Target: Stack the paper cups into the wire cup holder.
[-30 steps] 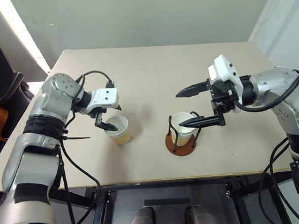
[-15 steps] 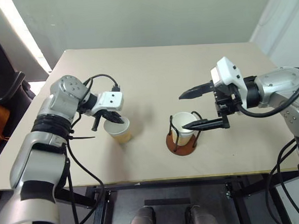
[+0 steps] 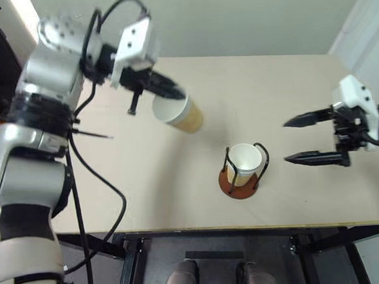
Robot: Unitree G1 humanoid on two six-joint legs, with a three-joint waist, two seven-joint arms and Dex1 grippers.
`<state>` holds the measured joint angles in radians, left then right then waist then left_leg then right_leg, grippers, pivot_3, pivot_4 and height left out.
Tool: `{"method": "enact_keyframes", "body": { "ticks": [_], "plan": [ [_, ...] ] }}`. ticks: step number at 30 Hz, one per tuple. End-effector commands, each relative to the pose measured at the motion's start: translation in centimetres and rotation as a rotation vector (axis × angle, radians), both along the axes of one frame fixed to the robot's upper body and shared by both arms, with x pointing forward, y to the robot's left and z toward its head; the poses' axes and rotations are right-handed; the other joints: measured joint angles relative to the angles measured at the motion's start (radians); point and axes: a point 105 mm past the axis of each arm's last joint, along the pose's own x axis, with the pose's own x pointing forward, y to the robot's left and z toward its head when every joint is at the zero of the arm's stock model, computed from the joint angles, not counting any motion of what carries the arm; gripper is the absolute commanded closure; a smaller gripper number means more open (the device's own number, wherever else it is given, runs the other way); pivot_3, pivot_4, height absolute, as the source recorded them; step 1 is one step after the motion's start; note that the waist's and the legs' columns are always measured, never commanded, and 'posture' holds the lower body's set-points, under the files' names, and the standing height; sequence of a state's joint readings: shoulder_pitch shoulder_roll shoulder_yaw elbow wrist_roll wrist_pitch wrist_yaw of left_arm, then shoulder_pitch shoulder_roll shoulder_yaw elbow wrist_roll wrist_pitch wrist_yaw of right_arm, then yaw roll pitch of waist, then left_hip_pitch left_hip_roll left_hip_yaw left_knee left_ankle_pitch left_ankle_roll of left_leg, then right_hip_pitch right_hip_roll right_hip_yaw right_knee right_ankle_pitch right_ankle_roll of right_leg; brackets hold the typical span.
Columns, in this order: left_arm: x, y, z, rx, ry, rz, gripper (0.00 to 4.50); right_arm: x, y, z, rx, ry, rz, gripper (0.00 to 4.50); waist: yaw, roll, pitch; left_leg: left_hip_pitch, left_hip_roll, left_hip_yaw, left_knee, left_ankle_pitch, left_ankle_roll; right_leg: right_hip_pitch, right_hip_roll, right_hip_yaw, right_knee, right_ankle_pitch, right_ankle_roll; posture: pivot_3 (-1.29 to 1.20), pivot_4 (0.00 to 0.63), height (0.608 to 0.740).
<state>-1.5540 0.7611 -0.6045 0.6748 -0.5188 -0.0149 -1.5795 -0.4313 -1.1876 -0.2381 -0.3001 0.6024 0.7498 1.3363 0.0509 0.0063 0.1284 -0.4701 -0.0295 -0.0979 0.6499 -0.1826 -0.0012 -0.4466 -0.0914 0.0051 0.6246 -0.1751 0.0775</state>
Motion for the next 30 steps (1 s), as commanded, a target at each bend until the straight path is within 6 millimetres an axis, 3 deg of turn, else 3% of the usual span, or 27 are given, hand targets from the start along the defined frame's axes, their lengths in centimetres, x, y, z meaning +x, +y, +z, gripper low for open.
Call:
{"method": "enact_keyframes", "body": {
  "ticks": [1,11,15,30],
  "plan": [
    [-0.8,-2.6,1.1,0.012,-0.012,-0.115,4.44,-1.3,-1.7,1.6,-0.036,-0.072,-0.028,0.00,0.000,0.001,0.001,0.001,-0.001,0.001,0.000,-0.001,0.000,0.000,0.000,0.001,0.001,0.000,0.001,0.00,0.150,0.740],
    [-1.2,-8.8,-1.9,0.171,-0.028,-0.271,4.44,-2.9,-1.4,1.4,-0.068,-0.105,-0.086,0.00,-0.007,0.003,0.001,-0.001,0.001,0.009,0.014,-0.008,0.007,0.001,0.001,0.007,0.002,0.000,0.014,0.00,0.150,0.740],
    [-1.2,-9.8,-3.3,0.233,-0.047,-0.304,4.44,-3.8,-0.9,1.6,-0.079,-0.109,-0.082,0.00,-0.003,0.003,0.001,-0.001,-0.003,0.013,0.017,-0.011,0.012,0.003,0.001,0.016,0.001,0.000,0.020,0.00,0.150,0.740],
    [-1.4,-11.7,-4.7,0.266,-0.048,-0.348,4.44,-4.7,-0.8,1.4,-0.110,-0.136,-0.136,0.00,0.001,0.003,0.001,-0.001,-0.005,0.022,0.025,-0.018,0.019,0.004,0.000,0.026,0.001,-0.003,0.029,0.00,0.150,0.740]
  ]
}}
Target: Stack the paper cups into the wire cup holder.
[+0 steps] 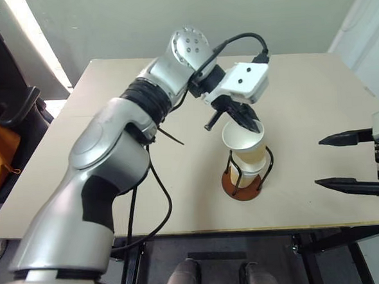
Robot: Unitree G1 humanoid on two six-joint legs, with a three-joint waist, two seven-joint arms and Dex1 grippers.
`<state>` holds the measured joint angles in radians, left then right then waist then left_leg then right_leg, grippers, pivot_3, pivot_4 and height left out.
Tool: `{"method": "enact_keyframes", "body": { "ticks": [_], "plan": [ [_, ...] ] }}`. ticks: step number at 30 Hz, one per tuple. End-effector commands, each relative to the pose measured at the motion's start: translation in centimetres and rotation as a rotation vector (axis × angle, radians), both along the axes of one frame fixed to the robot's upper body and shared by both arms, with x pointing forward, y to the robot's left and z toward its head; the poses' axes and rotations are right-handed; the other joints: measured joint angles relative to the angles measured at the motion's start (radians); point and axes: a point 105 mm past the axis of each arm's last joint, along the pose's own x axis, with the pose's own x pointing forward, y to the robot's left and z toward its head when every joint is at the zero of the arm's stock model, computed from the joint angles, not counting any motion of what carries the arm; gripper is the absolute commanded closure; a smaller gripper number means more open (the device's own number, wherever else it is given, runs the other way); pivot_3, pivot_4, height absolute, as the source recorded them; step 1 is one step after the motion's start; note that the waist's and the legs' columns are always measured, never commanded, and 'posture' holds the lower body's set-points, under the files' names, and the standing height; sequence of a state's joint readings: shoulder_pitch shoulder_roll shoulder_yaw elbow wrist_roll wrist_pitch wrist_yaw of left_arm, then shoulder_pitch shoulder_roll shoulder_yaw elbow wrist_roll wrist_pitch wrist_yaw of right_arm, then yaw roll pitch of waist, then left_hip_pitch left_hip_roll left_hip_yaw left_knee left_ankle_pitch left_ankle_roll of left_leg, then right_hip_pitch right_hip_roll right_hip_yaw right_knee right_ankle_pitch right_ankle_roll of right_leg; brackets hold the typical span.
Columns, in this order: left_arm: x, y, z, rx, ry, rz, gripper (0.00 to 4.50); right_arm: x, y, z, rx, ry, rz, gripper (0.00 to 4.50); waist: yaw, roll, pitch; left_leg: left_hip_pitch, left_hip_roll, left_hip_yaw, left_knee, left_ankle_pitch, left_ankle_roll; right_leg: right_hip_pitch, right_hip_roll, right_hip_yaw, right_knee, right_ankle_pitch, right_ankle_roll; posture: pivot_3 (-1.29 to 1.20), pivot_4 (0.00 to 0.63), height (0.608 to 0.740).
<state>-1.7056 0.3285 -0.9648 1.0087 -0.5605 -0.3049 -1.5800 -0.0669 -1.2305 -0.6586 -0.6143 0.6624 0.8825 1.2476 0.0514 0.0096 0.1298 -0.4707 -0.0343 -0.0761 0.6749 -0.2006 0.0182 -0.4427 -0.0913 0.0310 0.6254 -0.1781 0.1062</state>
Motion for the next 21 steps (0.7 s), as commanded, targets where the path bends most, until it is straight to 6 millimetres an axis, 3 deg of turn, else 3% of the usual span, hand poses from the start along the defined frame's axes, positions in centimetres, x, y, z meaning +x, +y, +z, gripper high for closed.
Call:
{"method": "enact_keyframes", "body": {
  "ticks": [1,3,6,15,18,21],
  "plan": [
    [-0.6,-0.3,1.3,0.020,-0.043,-0.042,4.44,-0.3,0.1,1.1,-0.015,-0.056,-0.006,0.00,0.000,0.000,0.000,0.000,0.000,0.000,0.000,0.000,0.000,0.000,0.000,0.000,0.000,0.000,0.000,0.00,0.150,0.740],
    [-0.6,-0.3,1.0,0.036,-0.049,-0.045,4.44,-0.3,0.0,1.1,-0.015,-0.058,-0.007,0.00,0.000,0.000,0.000,0.000,0.000,0.000,0.000,0.000,0.000,0.000,0.000,0.000,0.000,0.000,0.000,0.00,0.150,0.740],
    [-0.5,-0.3,0.8,0.049,-0.058,-0.046,3.84,-0.2,0.0,1.1,-0.016,-0.063,-0.008,0.00,0.000,0.000,0.000,0.000,0.000,0.000,0.001,0.000,0.000,0.000,0.000,0.000,0.001,0.000,0.000,0.00,0.150,0.740],
    [-0.2,-0.6,0.8,0.039,-0.086,-0.045,0.77,0.2,0.3,1.0,-0.014,-0.069,0.004,0.00,0.001,0.000,0.000,0.000,0.000,0.001,0.003,-0.001,0.001,0.001,0.000,0.000,0.001,-0.001,0.001,0.00,0.150,0.740],
    [0.3,-0.3,1.3,0.004,-0.076,-0.007,0.77,0.6,0.3,0.9,-0.011,-0.068,0.013,0.00,0.001,0.000,0.000,0.000,0.000,0.001,0.004,-0.002,0.002,0.001,0.000,0.001,0.001,-0.001,0.001,0.00,0.150,0.740],
    [1.4,1.6,1.7,-0.043,-0.046,0.076,0.77,1.9,0.3,0.5,-0.007,-0.070,0.014,0.00,-0.003,0.000,0.000,0.001,0.000,0.002,0.005,-0.002,0.003,0.001,0.000,0.001,0.001,-0.001,0.002,0.00,0.150,0.740]
  ]
}}
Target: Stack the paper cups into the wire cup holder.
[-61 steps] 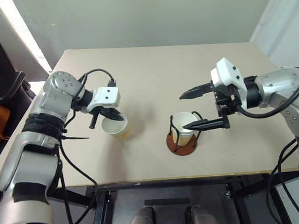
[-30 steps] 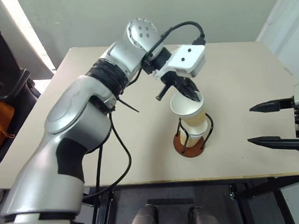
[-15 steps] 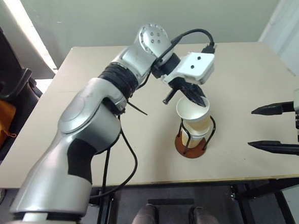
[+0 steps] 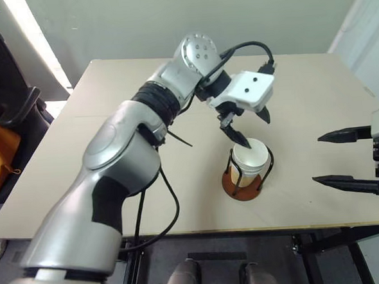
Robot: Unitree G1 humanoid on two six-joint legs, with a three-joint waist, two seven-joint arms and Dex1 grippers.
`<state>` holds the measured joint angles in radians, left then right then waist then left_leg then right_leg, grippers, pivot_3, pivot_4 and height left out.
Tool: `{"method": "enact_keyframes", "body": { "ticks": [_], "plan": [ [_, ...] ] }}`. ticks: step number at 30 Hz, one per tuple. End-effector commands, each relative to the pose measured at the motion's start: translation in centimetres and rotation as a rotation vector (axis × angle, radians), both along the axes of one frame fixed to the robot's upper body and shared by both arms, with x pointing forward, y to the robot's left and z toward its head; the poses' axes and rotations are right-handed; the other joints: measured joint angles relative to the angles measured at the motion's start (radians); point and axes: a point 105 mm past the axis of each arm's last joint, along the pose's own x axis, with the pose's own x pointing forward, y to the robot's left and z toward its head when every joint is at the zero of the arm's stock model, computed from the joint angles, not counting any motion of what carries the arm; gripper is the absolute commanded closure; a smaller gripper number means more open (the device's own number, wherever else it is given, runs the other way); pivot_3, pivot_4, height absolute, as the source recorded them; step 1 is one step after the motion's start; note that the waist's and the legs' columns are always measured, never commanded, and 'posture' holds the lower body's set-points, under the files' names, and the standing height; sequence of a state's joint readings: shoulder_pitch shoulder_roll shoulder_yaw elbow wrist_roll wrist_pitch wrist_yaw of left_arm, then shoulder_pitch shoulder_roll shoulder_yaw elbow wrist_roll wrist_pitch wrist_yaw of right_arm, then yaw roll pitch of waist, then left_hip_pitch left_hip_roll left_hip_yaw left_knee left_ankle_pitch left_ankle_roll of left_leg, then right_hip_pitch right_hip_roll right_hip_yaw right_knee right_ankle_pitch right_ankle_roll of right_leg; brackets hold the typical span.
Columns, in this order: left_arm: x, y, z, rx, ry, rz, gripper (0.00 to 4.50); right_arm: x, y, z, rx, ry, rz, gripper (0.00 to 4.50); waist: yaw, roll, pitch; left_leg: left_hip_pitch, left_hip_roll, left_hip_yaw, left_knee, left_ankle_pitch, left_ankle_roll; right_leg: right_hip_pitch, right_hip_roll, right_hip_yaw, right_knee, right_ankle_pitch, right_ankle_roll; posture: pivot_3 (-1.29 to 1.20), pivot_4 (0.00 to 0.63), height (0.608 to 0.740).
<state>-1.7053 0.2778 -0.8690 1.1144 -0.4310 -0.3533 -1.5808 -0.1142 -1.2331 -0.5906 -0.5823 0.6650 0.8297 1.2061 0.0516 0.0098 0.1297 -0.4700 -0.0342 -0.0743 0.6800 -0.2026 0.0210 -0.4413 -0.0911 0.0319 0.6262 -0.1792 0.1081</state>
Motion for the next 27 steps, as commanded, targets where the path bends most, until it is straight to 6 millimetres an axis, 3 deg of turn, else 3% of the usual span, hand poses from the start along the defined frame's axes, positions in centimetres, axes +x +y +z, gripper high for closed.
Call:
{"method": "enact_keyframes", "body": {
  "ticks": [1,4,7,11,13,17,21,27],
  "plan": [
    [0.8,2.2,1.9,-0.056,0.003,0.063,0.77,1.4,0.0,0.3,-0.008,-0.035,-0.003,0.00,-0.007,0.000,0.000,0.000,0.000,0.000,0.000,0.000,0.000,0.000,0.000,0.000,0.000,0.000,0.000,0.00,0.150,0.740],
    [2.2,6.6,1.1,-0.090,0.051,0.190,0.77,2.8,0.0,0.2,0.011,-0.029,0.002,0.00,-0.015,0.005,-0.003,0.001,0.000,0.001,0.000,0.000,0.000,0.000,0.001,0.000,0.000,-0.001,0.001,0.00,0.150,0.740],
    [2.2,12.5,-0.1,-0.097,0.117,0.323,0.77,3.7,-0.4,0.2,0.018,-0.017,0.018,0.00,-0.035,0.008,-0.005,0.004,0.000,0.003,0.000,0.000,0.000,0.000,0.002,-0.001,0.002,-0.001,0.001,0.00,0.150,0.740],
    [0.0,19.1,-1.8,-0.084,0.214,0.494,0.77,4.9,-1.3,0.8,0.046,-0.029,0.041,0.00,-0.040,0.008,-0.005,-0.001,0.002,0.001,0.001,0.000,0.000,-0.005,0.005,-0.001,0.001,-0.002,0.000,0.00,0.150,0.740],
    [-1.6,21.4,-2.8,-0.084,0.275,0.568,0.77,5.6,-1.6,1.2,0.089,-0.030,0.051,0.00,-0.033,0.007,-0.005,-0.001,0.000,0.001,0.001,0.000,0.001,-0.005,0.008,-0.003,0.001,-0.002,-0.001,0.00,0.150,0.740],
    [-4.0,24.4,-3.3,-0.163,0.342,0.732,0.77,6.5,-2.4,0.7,0.128,-0.001,0.033,0.00,-0.024,0.007,-0.005,0.000,-0.001,-0.003,0.001,-0.001,0.001,-0.003,0.002,-0.002,0.001,-0.009,-0.015,0.00,0.150,0.740],
    [-4.7,28.8,-3.6,-0.259,0.350,0.974,0.77,7.2,-2.6,-0.3,0.156,0.033,0.019,0.00,-0.028,0.006,-0.005,0.004,0.001,-0.004,-0.001,0.001,-0.002,-0.001,0.002,-0.003,0.004,-0.010,-0.022,0.00,0.150,0.740],
    [-5.2,30.9,-4.1,-0.347,0.360,1.096,0.77,7.5,-1.9,-0.6,0.177,0.041,0.041,0.00,-0.036,0.006,-0.005,0.019,0.002,-0.003,-0.018,0.004,-0.006,0.003,0.001,-0.003,0.009,-0.010,-0.030,0.00,0.150,0.740]
  ]
}}
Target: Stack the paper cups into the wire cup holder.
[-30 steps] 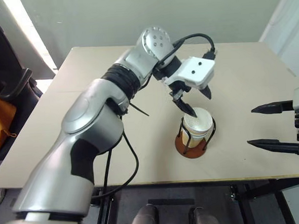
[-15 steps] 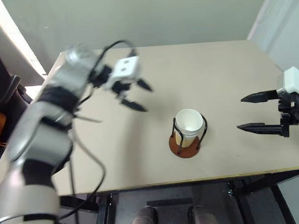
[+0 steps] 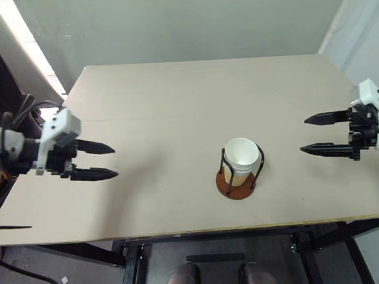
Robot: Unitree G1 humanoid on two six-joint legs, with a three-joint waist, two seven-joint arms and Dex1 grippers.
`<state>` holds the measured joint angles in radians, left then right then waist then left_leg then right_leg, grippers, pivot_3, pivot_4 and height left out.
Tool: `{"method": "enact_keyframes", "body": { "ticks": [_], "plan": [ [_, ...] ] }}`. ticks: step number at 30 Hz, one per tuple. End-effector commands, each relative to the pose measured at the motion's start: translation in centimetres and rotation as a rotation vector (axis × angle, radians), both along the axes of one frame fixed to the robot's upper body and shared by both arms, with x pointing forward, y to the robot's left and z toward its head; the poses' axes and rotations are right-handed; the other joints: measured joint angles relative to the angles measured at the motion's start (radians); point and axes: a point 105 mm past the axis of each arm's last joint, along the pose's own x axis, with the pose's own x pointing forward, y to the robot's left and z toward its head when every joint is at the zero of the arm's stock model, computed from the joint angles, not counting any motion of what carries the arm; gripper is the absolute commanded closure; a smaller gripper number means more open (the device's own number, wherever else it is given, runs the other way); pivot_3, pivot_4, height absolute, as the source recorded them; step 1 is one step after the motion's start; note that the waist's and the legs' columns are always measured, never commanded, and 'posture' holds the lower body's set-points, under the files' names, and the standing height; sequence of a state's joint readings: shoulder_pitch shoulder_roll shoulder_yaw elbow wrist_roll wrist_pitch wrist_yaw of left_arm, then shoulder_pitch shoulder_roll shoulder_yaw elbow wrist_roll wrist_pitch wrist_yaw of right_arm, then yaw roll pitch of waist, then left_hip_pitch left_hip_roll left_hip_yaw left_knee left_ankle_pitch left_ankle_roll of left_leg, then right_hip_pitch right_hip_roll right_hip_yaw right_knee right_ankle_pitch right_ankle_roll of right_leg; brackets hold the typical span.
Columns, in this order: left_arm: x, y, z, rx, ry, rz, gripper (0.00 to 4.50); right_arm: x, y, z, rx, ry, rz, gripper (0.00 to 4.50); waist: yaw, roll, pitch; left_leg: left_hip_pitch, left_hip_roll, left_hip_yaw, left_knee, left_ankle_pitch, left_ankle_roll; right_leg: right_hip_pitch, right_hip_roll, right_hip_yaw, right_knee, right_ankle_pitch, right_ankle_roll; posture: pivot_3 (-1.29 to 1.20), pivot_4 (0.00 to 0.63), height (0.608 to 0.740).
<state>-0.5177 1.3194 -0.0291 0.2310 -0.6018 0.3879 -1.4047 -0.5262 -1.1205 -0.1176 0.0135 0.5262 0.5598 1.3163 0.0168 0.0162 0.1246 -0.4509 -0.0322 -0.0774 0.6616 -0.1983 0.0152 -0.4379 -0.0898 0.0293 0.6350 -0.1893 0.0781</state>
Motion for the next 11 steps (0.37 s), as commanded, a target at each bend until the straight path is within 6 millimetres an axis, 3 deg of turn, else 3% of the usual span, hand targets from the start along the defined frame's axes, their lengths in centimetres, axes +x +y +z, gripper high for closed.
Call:
{"method": "enact_keyframes", "body": {
  "ticks": [1,11],
  "plan": [
    [-0.35,0.24,1.13,-0.025,-0.051,0.032,0.77,-0.02,0.39,1.25,-0.001,-0.049,0.021,0.00,-0.004,0.000,0.000,0.001,0.000,-0.001,-0.001,0.000,0.001,0.000,0.001,0.000,0.001,0.000,-0.001,0.00,0.150,0.740],
    [-0.50,-0.27,0.41,-0.048,-0.044,0.044,0.77,-0.49,0.40,1.68,-0.014,-0.049,0.024,0.00,-0.008,0.000,0.000,0.005,0.001,-0.001,-0.013,0.006,-0.003,-0.003,0.001,0.000,0.003,0.002,-0.009,0.00,0.150,0.740]
  ]
}}
